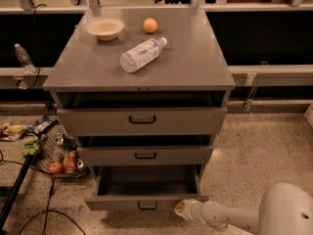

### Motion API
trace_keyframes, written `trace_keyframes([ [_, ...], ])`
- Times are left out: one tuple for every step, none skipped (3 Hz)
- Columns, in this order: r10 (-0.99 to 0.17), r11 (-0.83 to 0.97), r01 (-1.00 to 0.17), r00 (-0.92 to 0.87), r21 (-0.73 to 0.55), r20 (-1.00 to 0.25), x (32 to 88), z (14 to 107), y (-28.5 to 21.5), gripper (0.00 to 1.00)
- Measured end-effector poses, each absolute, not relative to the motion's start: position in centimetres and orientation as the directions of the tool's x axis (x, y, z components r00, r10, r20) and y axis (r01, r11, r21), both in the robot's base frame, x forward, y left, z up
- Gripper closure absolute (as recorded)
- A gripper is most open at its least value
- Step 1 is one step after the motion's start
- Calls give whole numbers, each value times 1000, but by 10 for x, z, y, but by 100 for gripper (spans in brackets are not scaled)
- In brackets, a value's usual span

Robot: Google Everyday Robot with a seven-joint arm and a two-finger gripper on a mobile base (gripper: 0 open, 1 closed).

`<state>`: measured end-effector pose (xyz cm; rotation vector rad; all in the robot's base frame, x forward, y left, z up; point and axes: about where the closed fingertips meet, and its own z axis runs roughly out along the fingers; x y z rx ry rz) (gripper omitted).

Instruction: Close bottom drawer

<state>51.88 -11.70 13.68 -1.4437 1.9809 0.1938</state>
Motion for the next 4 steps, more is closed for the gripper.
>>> trace_keyframes([
  [-792,376,-886,-156,-271,-590,523,137,-118,100],
  [-790,372,-881,-136,-291,-598,543,132,-121,100],
  [-787,365,-875,-109,-318,-607,568,126,-125,100],
  [-786,362,-873,-97,-327,-611,578,125,-125,100],
])
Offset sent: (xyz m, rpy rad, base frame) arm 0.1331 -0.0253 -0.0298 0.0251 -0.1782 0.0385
